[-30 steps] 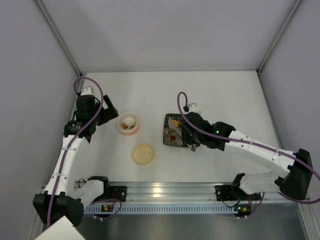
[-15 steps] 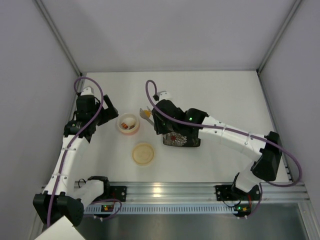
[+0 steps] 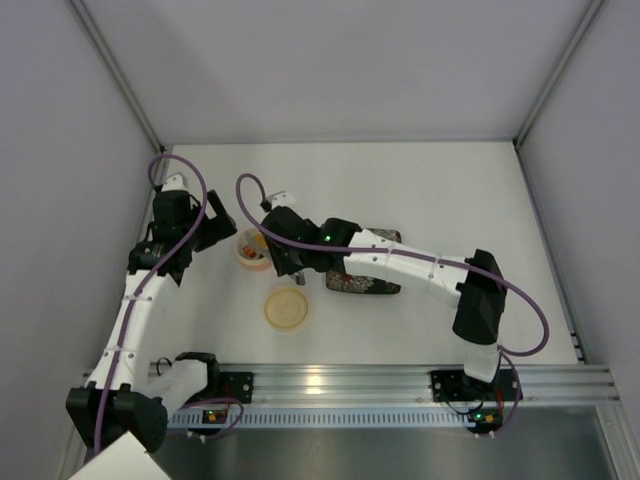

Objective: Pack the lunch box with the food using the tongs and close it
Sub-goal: Place the fake food in the packing box, then pick up the fake food from the plate, then place the fake food in the packing box, then place the clamp at the center of the board.

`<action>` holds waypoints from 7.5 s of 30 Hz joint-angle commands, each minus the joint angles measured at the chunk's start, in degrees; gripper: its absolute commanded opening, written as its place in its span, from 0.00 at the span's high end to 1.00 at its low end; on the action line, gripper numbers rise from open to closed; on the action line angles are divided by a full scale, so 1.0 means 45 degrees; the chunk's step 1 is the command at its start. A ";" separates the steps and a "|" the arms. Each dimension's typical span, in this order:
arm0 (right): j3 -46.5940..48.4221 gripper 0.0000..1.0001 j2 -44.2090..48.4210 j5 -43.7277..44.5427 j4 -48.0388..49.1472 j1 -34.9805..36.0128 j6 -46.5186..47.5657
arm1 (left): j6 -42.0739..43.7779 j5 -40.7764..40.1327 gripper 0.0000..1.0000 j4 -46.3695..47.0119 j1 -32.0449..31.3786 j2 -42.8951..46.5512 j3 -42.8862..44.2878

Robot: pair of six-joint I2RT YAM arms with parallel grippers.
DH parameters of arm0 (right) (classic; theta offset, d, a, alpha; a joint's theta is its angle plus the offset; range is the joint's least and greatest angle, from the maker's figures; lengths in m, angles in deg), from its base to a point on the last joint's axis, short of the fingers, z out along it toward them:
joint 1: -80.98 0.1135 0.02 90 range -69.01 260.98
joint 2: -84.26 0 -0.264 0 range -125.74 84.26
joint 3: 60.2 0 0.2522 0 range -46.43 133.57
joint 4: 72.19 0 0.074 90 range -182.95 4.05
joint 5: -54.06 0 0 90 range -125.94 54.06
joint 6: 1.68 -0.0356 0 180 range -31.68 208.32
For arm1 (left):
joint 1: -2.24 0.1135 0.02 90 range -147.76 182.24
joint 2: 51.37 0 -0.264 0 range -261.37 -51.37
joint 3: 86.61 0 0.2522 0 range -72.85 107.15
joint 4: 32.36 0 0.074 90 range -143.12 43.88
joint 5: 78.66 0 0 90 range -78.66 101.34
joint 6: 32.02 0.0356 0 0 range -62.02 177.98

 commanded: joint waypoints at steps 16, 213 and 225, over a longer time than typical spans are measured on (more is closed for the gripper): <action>0.0941 0.48 -0.0519 0.0315 0.0237 0.0085 0.0230 | 0.0186 -0.0094 0.01 0.0411 0.0077 0.0275 -0.0077; -0.9976 0.49 0.4854 -0.0524 0.4668 -1.1692 -0.0669 | 0.0166 0.0082 0.01 0.0450 0.0077 0.0412 -0.0116; -1.0972 0.40 0.2744 -0.1267 0.5979 -1.2083 -0.0747 | 0.0147 0.0082 0.01 0.0469 0.0077 0.0334 -0.0116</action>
